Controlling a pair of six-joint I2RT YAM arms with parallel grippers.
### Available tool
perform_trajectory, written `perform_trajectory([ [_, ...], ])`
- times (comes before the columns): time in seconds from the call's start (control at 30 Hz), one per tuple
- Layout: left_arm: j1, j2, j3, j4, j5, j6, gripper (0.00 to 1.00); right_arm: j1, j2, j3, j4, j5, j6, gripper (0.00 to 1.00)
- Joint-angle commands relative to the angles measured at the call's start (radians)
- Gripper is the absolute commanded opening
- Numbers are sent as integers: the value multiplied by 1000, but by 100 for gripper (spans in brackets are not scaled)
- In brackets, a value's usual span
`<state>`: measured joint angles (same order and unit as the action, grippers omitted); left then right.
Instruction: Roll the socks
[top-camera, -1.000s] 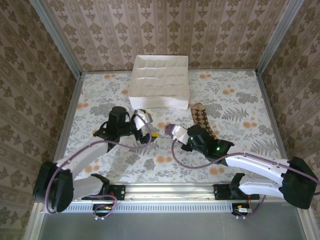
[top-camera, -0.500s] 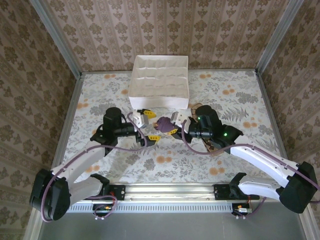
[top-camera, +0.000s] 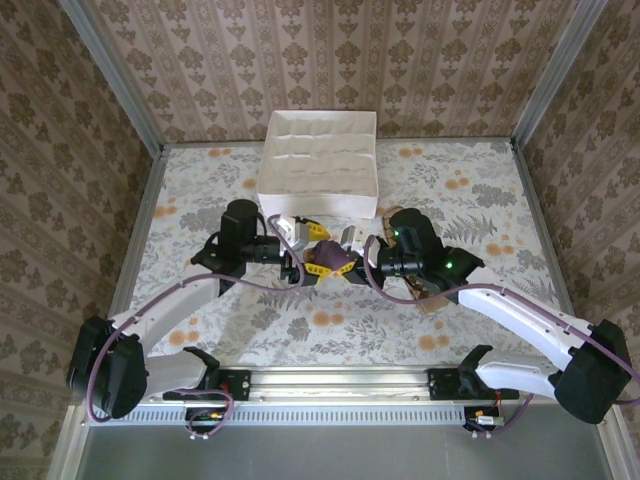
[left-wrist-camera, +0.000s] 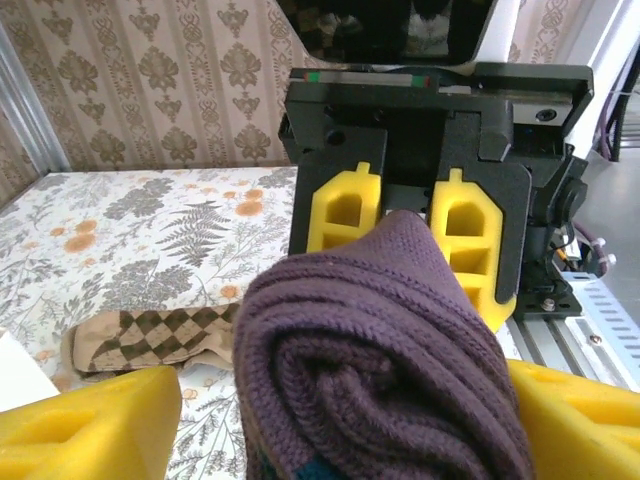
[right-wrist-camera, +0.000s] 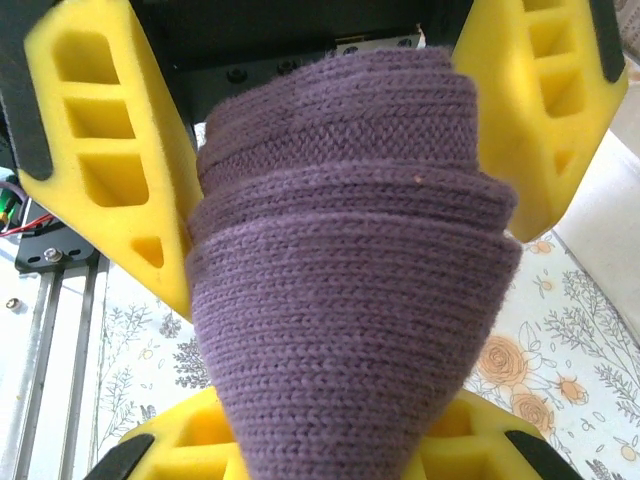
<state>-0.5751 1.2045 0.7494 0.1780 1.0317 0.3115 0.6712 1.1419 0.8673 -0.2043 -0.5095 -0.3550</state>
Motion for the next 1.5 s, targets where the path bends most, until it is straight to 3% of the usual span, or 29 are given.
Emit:
perform_trajectory([
  [0.0,-4,14,52,-86,53,41,79,-11,10,38,11,-70,20,0],
  [0.17,-19,22,74,-152,52,82,86,-29,31,45,10,-92,29,0],
  [0.5,-35,77,135,-276,23,183,64,-71,42,54,37,-180,72,0],
  [0.67,-42,91,157,-310,7,219,63,-93,54,70,19,-236,83,0],
  [0.83,-43,93,169,-289,0,212,43,-100,101,108,-41,-316,79,0],
  [1.03,-40,65,156,-253,-29,222,4,-111,185,172,-142,-432,55,0],
  [1.07,-39,62,155,-253,-32,223,0,-114,200,183,-165,-449,50,0],
  [1.2,-32,54,151,-246,-39,212,0,-120,242,218,-212,-468,37,0],
  [1.23,-30,52,150,-239,-41,207,0,-122,243,219,-207,-462,38,2],
  [1.27,-27,50,148,-230,-47,199,0,-124,243,216,-193,-441,47,13],
  [1.3,-24,49,146,-220,-61,188,0,-126,240,213,-170,-411,59,19],
  [1.37,-15,50,148,-210,-102,167,0,-141,229,204,-125,-382,78,22],
  [1.47,6,63,175,-238,-217,152,0,-171,213,199,-58,-279,133,47],
])
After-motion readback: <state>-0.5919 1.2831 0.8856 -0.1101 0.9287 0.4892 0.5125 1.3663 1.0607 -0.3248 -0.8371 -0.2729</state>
